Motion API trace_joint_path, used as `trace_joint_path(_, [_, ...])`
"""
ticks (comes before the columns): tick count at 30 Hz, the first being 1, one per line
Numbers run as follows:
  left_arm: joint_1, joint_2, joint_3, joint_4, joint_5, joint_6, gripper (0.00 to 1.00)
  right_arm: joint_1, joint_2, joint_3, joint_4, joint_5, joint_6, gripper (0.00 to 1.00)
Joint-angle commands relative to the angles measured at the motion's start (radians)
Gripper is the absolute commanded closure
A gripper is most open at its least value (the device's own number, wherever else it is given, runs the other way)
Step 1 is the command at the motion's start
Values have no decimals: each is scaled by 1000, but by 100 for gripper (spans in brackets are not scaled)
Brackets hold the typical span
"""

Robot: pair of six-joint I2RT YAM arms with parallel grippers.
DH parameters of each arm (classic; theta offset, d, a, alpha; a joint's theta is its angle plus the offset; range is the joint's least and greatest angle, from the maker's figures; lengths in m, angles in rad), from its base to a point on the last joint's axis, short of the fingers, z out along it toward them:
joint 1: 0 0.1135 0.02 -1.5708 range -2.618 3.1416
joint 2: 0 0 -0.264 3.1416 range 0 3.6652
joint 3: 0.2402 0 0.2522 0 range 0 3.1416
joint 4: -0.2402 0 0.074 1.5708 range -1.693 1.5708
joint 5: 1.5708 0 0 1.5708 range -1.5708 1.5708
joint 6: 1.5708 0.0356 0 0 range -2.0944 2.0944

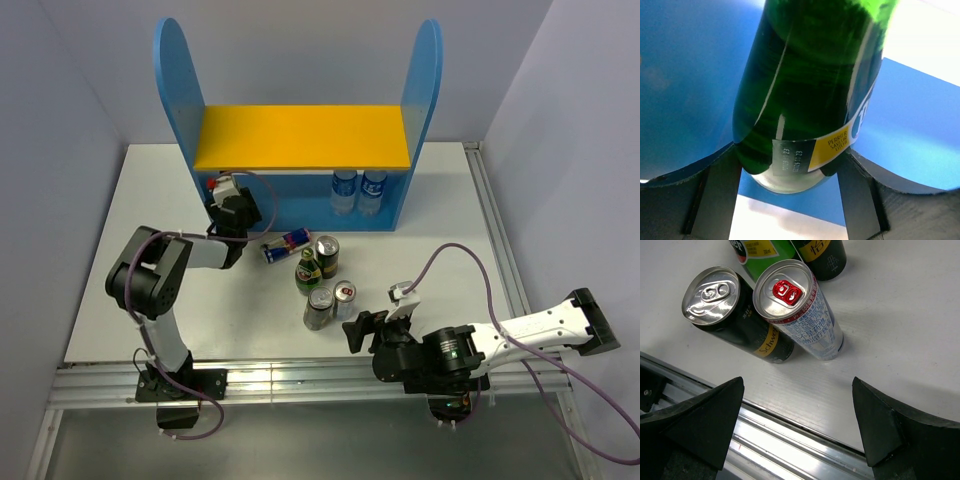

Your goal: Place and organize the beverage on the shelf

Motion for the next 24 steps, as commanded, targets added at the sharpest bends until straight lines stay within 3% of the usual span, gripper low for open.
trace_joint_path(1, [8, 14, 140, 5, -1, -30, 89, 7, -13, 4, 21, 35, 5, 5])
trace_joint_path(2, [8, 18, 141, 7, -12, -33, 70, 7, -14, 4, 23, 34, 5, 4])
trace_joint_path(4, [9, 14, 130, 22, -15, -39, 42, 7, -16, 3, 28, 30, 2, 4])
trace_joint_path(6, [8, 14, 128, 19, -18, -42, 33, 6, -20, 0, 28, 30, 0, 4])
trace_joint_path(7, [8, 17, 130, 19, -21, -42, 14, 6, -22, 0, 26, 30, 0, 4])
trace_joint_path(15, [5, -14, 99, 24, -14, -46, 5, 7, -31, -4, 31, 29, -1, 4])
trace_joint_path(24, [-80, -189, 12, -73, -74, -21, 2, 7, -19, 1, 28, 32, 0, 5])
